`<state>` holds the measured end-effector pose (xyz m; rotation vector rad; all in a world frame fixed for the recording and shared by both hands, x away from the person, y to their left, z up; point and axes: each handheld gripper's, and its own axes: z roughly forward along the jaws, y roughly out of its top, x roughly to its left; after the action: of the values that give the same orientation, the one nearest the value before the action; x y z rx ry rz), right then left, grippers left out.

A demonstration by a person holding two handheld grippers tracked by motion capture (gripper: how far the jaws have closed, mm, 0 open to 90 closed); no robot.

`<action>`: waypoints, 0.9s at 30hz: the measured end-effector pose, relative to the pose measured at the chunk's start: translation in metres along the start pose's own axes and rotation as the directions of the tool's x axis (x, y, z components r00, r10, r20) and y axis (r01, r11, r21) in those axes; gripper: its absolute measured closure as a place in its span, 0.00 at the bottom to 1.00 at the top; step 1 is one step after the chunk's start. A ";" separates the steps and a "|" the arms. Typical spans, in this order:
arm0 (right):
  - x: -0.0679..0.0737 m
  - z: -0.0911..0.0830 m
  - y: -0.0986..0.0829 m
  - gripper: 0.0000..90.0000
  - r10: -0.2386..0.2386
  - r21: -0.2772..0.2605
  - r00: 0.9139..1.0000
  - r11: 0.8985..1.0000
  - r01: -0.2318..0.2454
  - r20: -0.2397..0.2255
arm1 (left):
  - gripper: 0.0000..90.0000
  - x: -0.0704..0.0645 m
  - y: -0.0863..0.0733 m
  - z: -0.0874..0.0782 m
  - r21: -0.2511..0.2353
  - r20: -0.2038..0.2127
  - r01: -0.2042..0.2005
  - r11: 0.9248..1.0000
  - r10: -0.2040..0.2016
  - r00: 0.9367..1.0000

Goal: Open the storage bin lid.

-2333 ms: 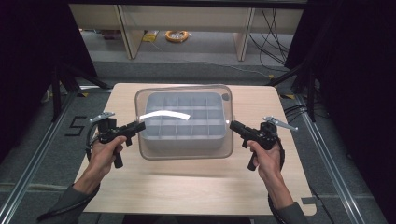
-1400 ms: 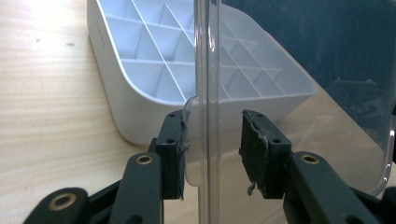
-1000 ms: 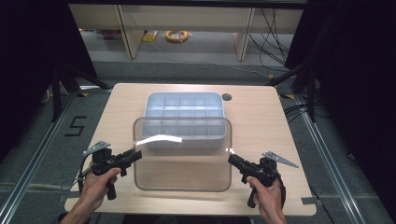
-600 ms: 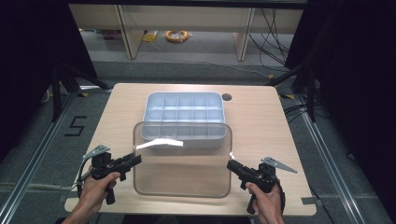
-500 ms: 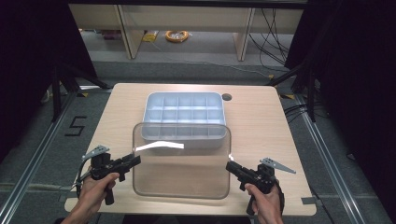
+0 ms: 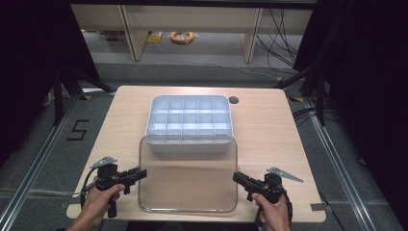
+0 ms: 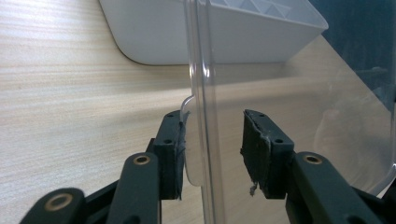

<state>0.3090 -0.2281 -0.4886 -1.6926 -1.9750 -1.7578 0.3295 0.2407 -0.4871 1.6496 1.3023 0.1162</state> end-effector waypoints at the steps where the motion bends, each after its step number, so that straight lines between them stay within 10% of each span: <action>1: -0.002 0.001 -0.001 0.82 -0.010 0.004 1.000 1.000 0.010 0.004 | 0.66 0.000 -0.001 0.001 -0.004 0.003 -0.002 1.000 0.002 1.000; 27: -0.013 0.003 -0.016 0.78 0.029 0.079 0.998 0.996 -0.033 0.049 | 0.64 0.002 -0.015 0.004 0.113 0.041 -0.016 0.993 0.012 0.999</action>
<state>0.3055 -0.2313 -0.5084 -1.7461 -1.9978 -1.6208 0.3226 0.2389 -0.5014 1.7486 1.2873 0.0172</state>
